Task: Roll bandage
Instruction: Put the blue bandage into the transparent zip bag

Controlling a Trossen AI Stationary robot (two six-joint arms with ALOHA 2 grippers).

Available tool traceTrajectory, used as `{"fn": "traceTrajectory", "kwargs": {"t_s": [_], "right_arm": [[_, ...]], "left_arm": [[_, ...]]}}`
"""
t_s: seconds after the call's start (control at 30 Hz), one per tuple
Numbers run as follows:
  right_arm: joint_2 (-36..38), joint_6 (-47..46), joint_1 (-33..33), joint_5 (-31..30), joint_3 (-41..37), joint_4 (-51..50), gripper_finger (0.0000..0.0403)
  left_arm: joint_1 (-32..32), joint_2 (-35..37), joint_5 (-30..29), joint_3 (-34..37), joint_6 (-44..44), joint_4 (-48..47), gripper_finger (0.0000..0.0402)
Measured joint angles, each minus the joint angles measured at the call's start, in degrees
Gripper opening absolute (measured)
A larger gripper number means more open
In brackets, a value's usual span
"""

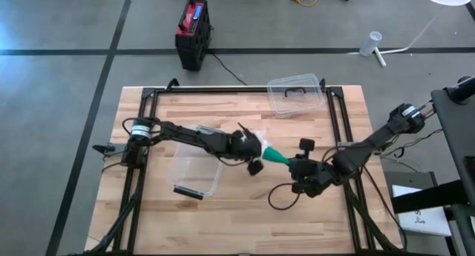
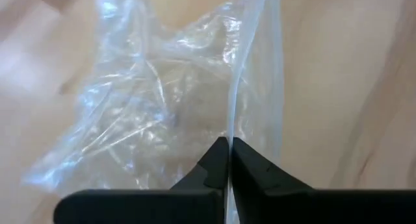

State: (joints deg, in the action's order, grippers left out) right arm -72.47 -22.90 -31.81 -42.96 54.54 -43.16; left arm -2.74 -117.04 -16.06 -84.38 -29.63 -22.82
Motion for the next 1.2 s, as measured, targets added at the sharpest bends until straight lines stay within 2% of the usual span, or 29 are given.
{"fn": "traceTrajectory", "kwargs": {"t_s": [0.17, 0.3, 0.43, 0.63, 0.73, 0.9, 1.13, 1.2], "right_arm": [[0.0, -16.1, -0.8, -6.2, 0.6, 0.0, 0.0018], [0.0, -22.6, -0.3, -9.9, -0.8, -0.7, 0.0018], [0.0, -31.9, 1.1, -7.8, -1.6, -8.2, 0.0018], [0.0, -44.2, 1.0, -4.6, -2.5, -20.4, 0.0018], [0.0, -45.3, 1.1, -3.2, -3.7, -21.1, 0.0018], [0.0, -45.2, 1.1, -3.0, -4.1, -20.6, 0.0018], [1.0, -38.9, -1.5, 0.9, 1.5, -20.5, 0.0018], [1.0, -37.9, -2.7, 0.2, 3.7, -20.4, 0.0018]], "left_arm": [[0.7, 0.3, 1.0, 0.0, -5.9, 12.5, 0.0002], [0.6, 0.5, 1.1, 0.0, -6.8, 20.9, 0.0002], [0.6, 0.8, -0.3, 0.0, -7.1, 23.4, 0.0001], [0.6, 2.7, -9.9, 0.2, -3.9, 23.1, 0.0001], [0.5, 3.6, -13.5, 0.2, -2.2, 24.4, 0.0001], [0.4, 4.0, -14.0, 0.2, -0.9, 26.8, 0.0001], [1.3, 4.0, -19.5, 1.2, -1.5, 23.1, 0.0001], [1.5, 4.0, -20.4, 1.6, -2.2, 23.3, 0.0000]]}}
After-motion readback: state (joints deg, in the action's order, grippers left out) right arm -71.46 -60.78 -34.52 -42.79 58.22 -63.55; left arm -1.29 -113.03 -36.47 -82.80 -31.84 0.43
